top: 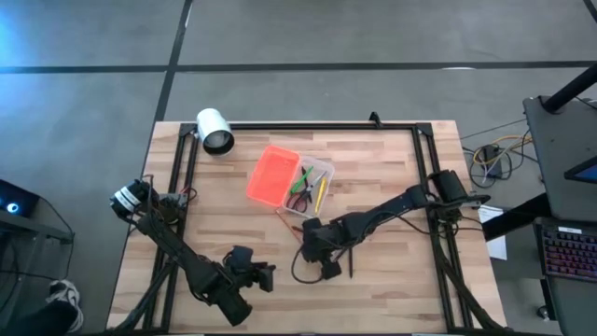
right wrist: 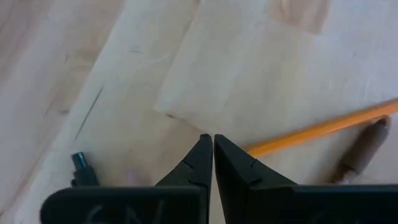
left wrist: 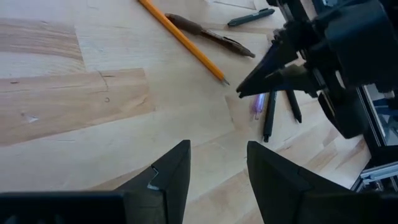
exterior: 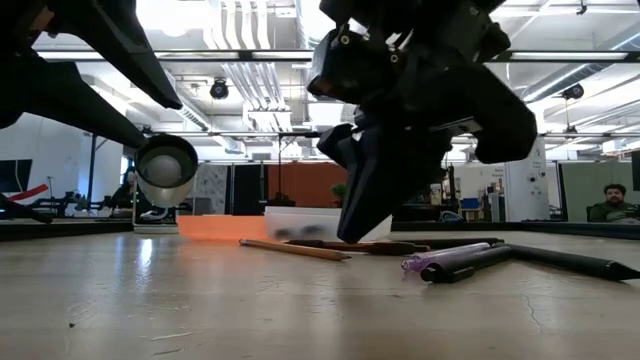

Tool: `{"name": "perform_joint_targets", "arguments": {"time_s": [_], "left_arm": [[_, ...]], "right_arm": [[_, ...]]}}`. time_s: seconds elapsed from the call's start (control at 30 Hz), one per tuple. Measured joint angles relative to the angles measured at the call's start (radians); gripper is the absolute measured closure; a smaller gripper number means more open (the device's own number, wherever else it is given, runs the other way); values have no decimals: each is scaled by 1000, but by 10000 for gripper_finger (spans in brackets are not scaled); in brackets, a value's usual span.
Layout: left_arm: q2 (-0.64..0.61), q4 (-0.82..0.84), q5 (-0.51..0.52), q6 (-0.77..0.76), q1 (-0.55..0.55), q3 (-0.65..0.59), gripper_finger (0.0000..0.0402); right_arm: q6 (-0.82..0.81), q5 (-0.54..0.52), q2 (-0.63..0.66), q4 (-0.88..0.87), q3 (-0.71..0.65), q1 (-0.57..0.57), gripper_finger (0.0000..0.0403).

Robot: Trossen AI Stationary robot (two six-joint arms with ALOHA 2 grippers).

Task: Pick & place school supplies into a supply box
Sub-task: Put the yellow pencil into the orange supply box

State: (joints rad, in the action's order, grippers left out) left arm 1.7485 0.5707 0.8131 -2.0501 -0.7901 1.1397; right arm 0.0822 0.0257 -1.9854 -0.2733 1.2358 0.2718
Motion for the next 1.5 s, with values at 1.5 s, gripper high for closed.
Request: {"name": "perform_joint_targets", "arguments": {"time_s": [1.5], "left_arm": [[1,1,23,36,27,-7,262]], "right_arm": [[111,-26,18,30,-13,-11,394]]}}
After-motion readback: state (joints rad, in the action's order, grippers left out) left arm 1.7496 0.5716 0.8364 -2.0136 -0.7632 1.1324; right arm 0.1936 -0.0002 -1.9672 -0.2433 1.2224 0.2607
